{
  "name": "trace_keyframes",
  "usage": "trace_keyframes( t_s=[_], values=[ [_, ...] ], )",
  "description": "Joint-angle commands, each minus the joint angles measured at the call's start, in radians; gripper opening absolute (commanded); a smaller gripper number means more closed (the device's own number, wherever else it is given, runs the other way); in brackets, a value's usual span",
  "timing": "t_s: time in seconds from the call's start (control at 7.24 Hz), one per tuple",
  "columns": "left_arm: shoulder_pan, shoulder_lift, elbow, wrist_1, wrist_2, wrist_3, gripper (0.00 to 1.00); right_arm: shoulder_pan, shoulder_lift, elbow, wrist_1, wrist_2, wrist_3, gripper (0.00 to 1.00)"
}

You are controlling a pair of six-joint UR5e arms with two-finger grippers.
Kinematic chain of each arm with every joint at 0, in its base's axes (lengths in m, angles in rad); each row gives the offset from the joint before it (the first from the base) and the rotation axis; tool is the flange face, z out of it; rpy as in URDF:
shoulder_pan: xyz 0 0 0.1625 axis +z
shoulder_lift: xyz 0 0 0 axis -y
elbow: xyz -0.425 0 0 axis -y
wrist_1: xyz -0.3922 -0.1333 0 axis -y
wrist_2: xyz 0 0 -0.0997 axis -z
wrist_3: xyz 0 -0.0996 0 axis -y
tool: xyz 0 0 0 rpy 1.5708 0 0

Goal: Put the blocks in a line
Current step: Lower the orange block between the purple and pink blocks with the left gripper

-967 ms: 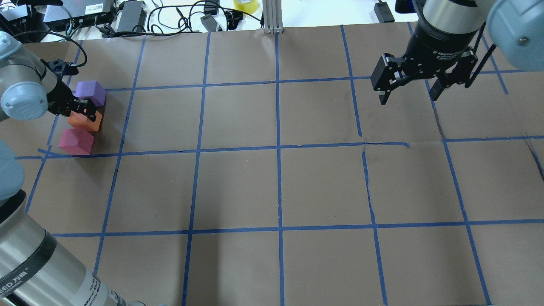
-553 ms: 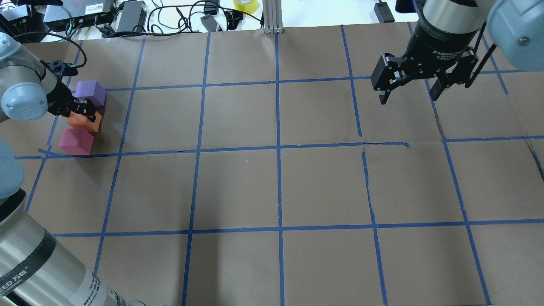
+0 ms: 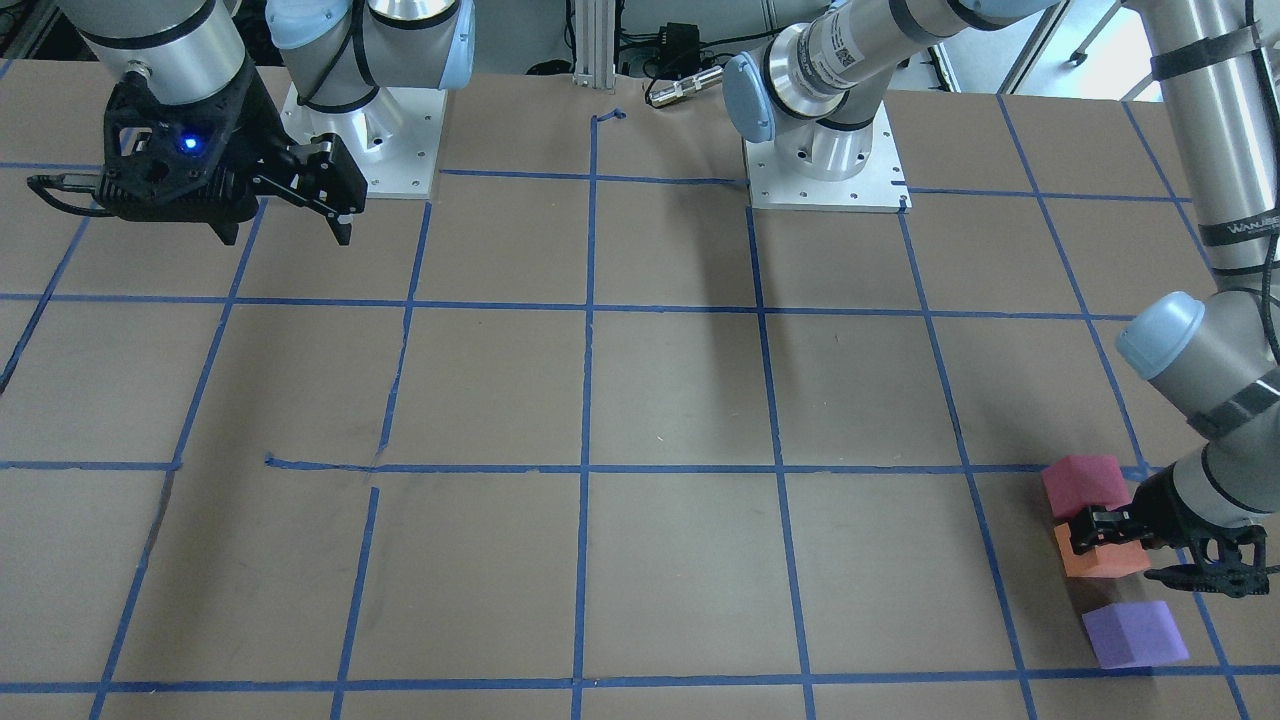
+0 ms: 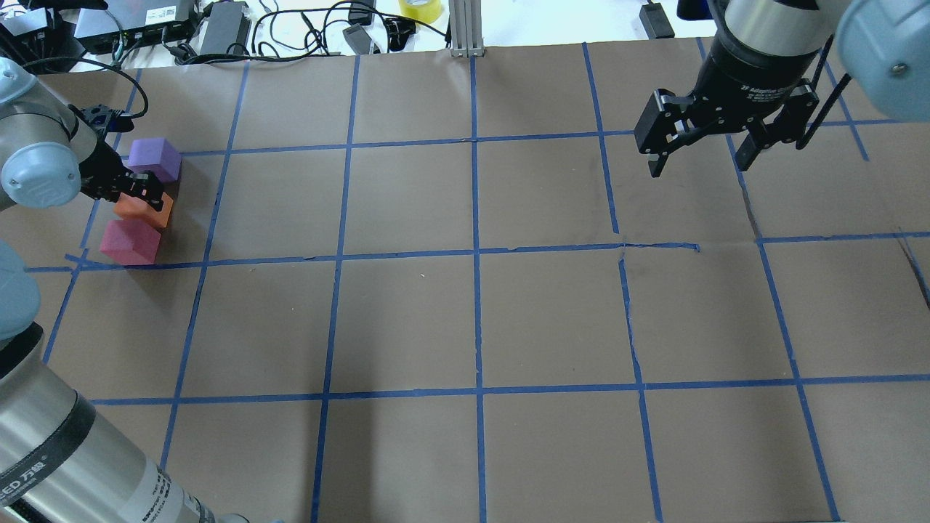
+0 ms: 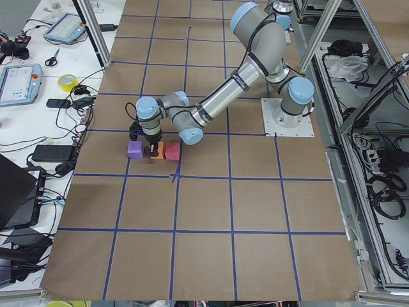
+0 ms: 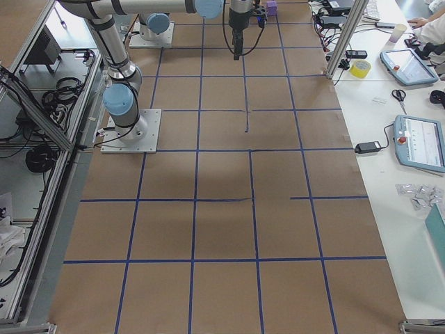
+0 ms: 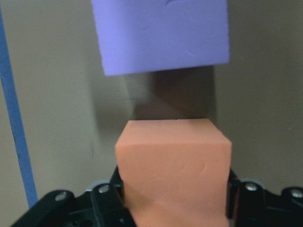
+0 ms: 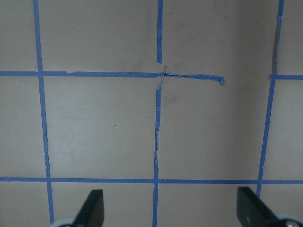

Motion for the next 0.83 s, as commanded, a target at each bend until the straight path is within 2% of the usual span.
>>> trace_keyframes(
  t_s=[0.0, 0.28, 0.41, 0.55, 0.69],
  values=[
    [0.000, -0.002, 0.001, 0.003, 0.000, 0.003, 0.00, 0.000, 0.010, 0.001, -0.058, 0.002, 0.005, 1.00],
    [0.001, 0.000, 0.005, 0.003, 0.000, 0.004, 0.00, 0.000, 0.001, 0.003, -0.051, -0.006, 0.007, 1.00],
    [0.001, -0.002, 0.011, 0.004, 0.017, 0.010, 0.57, -0.001, -0.001, 0.003, -0.051, -0.009, 0.008, 1.00],
    [0.001, -0.003, 0.004, 0.003, 0.017, 0.006, 1.00, -0.002, -0.002, 0.000, -0.051, -0.006, 0.007, 1.00],
    [0.000, -0.002, 0.005, 0.003, 0.018, 0.006, 1.00, -0.002, -0.001, 0.000, -0.051, -0.006, 0.007, 1.00]
  ],
)
